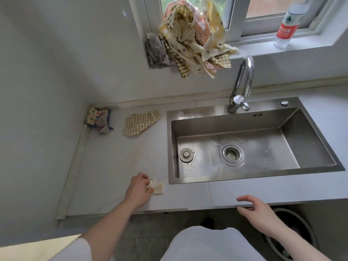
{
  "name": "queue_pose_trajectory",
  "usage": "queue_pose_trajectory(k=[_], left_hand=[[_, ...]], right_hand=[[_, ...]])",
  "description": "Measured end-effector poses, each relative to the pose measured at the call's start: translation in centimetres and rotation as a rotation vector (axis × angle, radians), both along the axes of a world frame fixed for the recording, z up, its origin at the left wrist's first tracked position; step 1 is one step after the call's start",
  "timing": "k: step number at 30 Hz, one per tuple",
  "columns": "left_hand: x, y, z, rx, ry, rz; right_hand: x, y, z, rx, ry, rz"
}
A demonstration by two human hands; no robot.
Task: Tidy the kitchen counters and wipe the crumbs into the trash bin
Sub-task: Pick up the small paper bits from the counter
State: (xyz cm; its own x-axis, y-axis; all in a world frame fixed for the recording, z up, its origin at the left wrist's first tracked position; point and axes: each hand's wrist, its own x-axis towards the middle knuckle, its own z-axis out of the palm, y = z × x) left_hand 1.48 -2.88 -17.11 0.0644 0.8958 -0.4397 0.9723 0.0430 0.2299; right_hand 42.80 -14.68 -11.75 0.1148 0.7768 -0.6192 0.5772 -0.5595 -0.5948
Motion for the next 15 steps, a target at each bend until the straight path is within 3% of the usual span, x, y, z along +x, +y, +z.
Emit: queue_pose_trajectory(k=[4, 8, 11, 15], left_hand=[[1.8, 0.9, 2.2, -0.079, -0.082, 0.121], [6.7, 1.1, 5.9, 0.044, -0.379, 0.187], [13.2, 0.7, 8.6, 0.032, -0.561, 0.073], [22.8, -0.3, 10.9, -0.096, -0.63, -0.173]], right_hand=[[0.4, -0.6, 0.2, 0.005, 0.017, -0.037], [0.7, -1.1, 0.8, 0.033, 0.088, -0.129], [2.2, -2.8, 0.5, 0.026, 0.142, -0.247], [5.8, -6.2, -0.1, 0.016, 0.191, -0.455]])
